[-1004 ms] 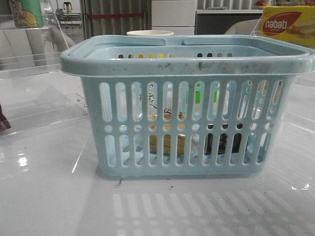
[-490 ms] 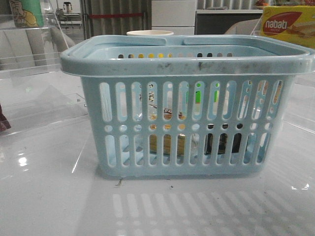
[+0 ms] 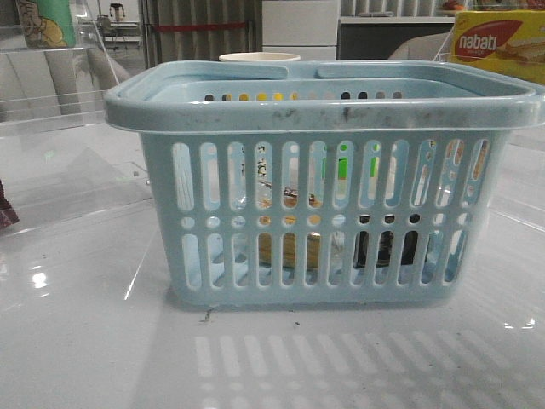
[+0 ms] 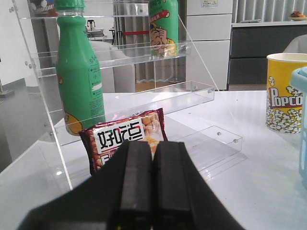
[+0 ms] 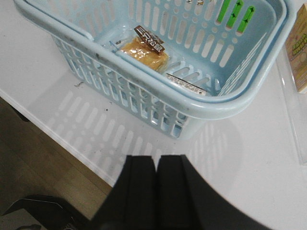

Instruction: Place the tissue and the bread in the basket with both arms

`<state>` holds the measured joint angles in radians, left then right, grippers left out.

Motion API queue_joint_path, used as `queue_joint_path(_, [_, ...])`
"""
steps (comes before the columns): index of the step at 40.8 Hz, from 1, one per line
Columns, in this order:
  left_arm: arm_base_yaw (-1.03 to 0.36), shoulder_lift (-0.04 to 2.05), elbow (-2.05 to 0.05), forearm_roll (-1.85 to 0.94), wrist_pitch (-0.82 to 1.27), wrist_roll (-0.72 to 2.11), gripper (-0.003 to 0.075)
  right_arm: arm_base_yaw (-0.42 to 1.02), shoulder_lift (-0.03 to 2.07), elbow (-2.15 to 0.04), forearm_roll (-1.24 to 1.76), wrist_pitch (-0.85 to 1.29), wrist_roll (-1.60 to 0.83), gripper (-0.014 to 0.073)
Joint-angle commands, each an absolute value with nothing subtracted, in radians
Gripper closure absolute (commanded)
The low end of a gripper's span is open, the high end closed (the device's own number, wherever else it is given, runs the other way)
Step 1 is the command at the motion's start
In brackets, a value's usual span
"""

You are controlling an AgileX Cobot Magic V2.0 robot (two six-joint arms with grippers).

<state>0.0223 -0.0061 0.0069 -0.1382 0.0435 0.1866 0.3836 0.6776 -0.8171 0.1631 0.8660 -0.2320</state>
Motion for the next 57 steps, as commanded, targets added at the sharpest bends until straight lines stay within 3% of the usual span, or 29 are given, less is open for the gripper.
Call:
queue_joint_path(1, [0.022, -0.026, 0.005, -0.146, -0.042, 0.180, 0.0629, 0.383, 0.676, -0.842, 0.165, 0.805, -0.243, 0.0537])
queue_joint_path(32, [0.022, -0.024, 0.005, -0.146, -0.042, 0.180, 0.0629, 0.385, 0.641, -0.826, 0.156, 0.783, -0.243, 0.0537])
queue_joint_path(48, [0.022, -0.024, 0.005, -0.146, -0.042, 0.180, 0.0629, 0.117, 0.298, -0.408, 0.156, 0.232, -0.243, 0.0537])
queue_joint_path(57, [0.022, -0.024, 0.005, -0.146, -0.042, 0.180, 0.0629, 0.036, 0.116, -0.169, 0.156, 0.081, -0.243, 0.0537])
